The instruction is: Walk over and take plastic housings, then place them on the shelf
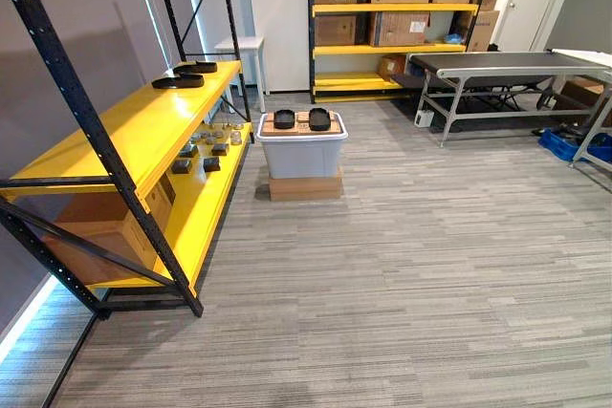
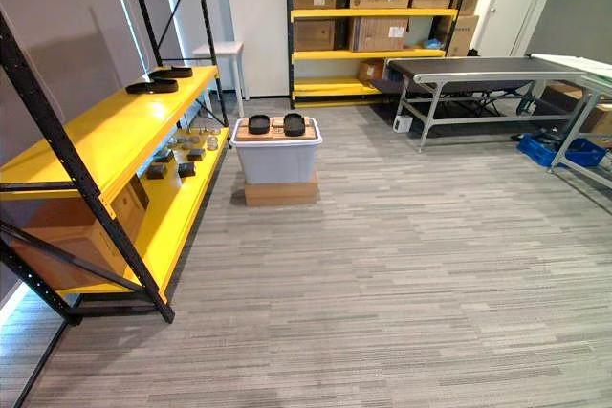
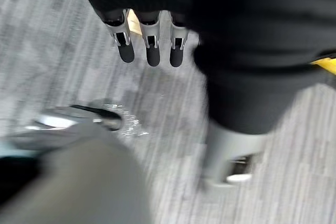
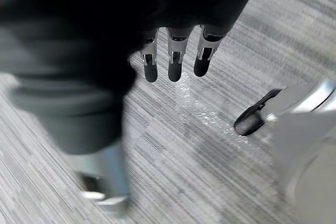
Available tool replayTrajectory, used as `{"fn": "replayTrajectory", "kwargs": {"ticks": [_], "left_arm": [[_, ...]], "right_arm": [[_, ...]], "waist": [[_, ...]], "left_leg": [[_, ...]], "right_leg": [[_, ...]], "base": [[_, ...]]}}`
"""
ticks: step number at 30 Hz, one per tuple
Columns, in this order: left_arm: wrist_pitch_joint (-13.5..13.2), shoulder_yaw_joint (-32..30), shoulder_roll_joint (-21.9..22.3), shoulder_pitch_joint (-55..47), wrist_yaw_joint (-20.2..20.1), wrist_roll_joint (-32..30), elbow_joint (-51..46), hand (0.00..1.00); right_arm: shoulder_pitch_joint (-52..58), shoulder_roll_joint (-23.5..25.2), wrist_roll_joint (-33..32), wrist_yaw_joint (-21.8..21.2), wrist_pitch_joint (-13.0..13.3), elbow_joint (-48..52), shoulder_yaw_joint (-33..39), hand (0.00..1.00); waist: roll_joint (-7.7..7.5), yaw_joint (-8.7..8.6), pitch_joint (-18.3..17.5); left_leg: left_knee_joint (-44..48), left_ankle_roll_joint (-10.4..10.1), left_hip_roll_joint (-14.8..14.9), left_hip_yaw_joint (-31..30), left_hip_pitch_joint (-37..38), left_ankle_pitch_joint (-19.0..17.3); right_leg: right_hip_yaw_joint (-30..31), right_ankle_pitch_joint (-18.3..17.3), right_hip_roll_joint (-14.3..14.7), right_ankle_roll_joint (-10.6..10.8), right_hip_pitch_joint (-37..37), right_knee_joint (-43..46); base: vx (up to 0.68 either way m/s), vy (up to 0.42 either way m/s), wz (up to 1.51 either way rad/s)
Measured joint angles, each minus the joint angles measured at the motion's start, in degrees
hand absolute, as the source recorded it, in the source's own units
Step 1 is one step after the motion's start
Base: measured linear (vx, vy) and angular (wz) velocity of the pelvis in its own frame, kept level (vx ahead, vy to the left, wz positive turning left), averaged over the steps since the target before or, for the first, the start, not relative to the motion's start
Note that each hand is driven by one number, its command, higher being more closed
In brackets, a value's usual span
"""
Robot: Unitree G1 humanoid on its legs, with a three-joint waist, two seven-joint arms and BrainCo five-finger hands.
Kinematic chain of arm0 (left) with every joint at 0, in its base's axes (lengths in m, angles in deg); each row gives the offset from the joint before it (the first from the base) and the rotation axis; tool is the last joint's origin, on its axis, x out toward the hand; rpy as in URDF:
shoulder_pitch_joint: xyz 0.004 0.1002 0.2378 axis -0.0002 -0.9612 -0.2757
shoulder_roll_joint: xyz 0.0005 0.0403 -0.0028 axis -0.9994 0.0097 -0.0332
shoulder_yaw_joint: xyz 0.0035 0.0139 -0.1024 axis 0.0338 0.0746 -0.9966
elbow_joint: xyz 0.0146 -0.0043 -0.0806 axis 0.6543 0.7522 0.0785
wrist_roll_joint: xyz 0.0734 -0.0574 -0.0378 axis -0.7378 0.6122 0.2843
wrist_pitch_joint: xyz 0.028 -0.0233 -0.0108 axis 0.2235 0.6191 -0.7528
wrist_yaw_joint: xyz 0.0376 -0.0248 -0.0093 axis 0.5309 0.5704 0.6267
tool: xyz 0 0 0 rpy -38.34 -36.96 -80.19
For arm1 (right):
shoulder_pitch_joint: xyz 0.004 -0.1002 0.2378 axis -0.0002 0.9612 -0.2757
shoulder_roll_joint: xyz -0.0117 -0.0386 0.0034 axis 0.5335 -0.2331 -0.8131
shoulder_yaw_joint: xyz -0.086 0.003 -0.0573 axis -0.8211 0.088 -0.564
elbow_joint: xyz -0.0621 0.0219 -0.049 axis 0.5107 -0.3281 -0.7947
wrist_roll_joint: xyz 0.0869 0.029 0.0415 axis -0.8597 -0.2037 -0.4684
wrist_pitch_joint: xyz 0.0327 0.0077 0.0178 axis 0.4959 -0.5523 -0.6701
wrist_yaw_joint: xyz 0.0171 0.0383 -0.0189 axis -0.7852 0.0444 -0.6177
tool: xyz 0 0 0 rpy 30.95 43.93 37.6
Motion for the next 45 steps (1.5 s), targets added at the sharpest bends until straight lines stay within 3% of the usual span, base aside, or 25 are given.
{"fn": "replayTrajectory", "kwargs": {"ticks": [6,10,14,21,27,29,36,39,42,43,45], "left_arm": [[-1.8,-3.0,-6.0,3.7,0.3,-1.2,-0.8,0.0],[-2.4,-4.3,-6.3,3.8,0.3,-1.2,-0.7,0.0],[-2.4,-4.8,-4.7,2.6,0.4,-1.1,-0.5,0.0],[-2.4,-4.9,-2.0,1.2,0.4,-1.1,-0.2,0.0],[-2.4,-4.8,-1.7,0.7,0.4,-1.0,-0.2,0.0],[-2.4,-4.1,-1.7,1.4,0.3,-0.9,-0.2,0.0],[-2.5,-3.3,-1.7,2.4,0.0,1.3,-0.5,0.0],[-2.5,-1.1,-1.6,2.2,-0.1,1.3,-1.5,0.0],[-2.4,1.6,-2.1,2.5,-0.1,1.3,-1.7,0.0],[-2.4,2.8,-2.5,2.6,0.0,1.3,-1.8,0.0],[-2.4,3.1,-2.9,3.7,0.0,1.3,-1.8,0.0]], "right_arm": [[-2.9,-6.1,2.1,-1.1,0.7,0.4,2.5,0.0],[-4.7,-8.8,2.5,-1.2,1.7,0.5,4.0,0.0],[-4.9,-8.4,2.4,-1.5,1.7,0.4,4.0,0.0],[-4.7,-5.8,2.3,-1.6,1.6,0.2,3.9,0.0],[-4.7,-4.6,2.3,-1.6,1.6,0.1,2.9,0.0],[-5.2,-4.0,2.3,-1.6,1.6,0.1,1.8,0.0],[-7.2,-3.8,2.3,-1.6,1.6,-0.2,-0.4,0.0],[-7.1,-3.2,2.3,-1.6,1.6,-0.1,-0.5,0.0],[-6.9,-0.9,2.3,-1.9,1.6,0.3,-1.0,0.0],[-6.7,-0.1,1.9,-2.0,1.5,0.3,-1.8,0.0],[-6.7,0.3,-0.1,-2.2,1.5,0.3,-2.9,0.0]], "waist": [[0.21,-0.59,0.6],[0.29,-0.71,0.8],[0.55,-0.72,1.0],[0.86,-1.35,1.5],[0.64,-1.39,1.9],[0.55,-1.27,2.4],[0.93,-0.81,4.7],[1.48,-0.35,5.0],[1.87,-0.35,7.0],[2.15,-0.74,7.3],[2.51,-1.82,7.6]], "left_leg": [[-2.3,-0.8,0.0,-0.9,2.5,0.0],[-2.7,-1.0,0.1,-0.8,2.7,-0.1],[-2.8,-1.9,0.1,-0.7,4.1,-0.5],[-3.1,-1.9,0.1,-0.1,4.2,-0.5],[-3.4,-1.9,0.1,0.8,4.5,-0.6],[0.2,-2.4,0.0,0.6,1.7,-2.0],[8.3,0.4,-0.1,1.8,-4.0,-6.9],[12.0,1.4,-0.1,2.6,-5.4,-10.7],[10.6,3.1,0.0,3.4,-0.4,-12.9],[8.6,3.6,0.2,3.4,2.1,-12.9],[5.7,3.3,1.5,3.5,5.7,-13.0]], "right_leg": [[-1.6,-0.1,0.0,0.2,2.3,-1.2],[-1.6,-0.4,0.0,0.7,2.4,-1.2],[-1.6,-0.9,0.0,1.4,3.8,-1.2],[-1.6,-0.9,0.0,1.4,3.6,-1.2],[-1.3,-0.9,0.0,1.4,3.5,-1.3],[-1.1,-0.9,-0.3,1.4,1.8,-0.5],[0.4,-1.2,-0.4,1.6,-0.7,-0.1],[0.9,-7.0,-1.0,3.9,-4.5,8.3],[-4.1,-12.0,-3.1,5.4,-13.2,31.4],[-6.5,-13.0,-3.6,4.6,-15.6,35.3],[-8.7,-13.3,-2.4,3.7,-19.4,34.2]], "base": [[0.05,-0.003,0.07],[0.01,-0.002,0.01],[0.0,0.0,0.0],[-0.02,-0.004,-0.03],[-0.02,-0.001,-0.06],[-0.03,0.003,-0.02],[-0.02,0.042,-0.11],[0.07,0.084,-0.15],[0.17,0.09,-0.17],[0.36,0.094,-0.14],[0.44,0.012,0.02]]}}
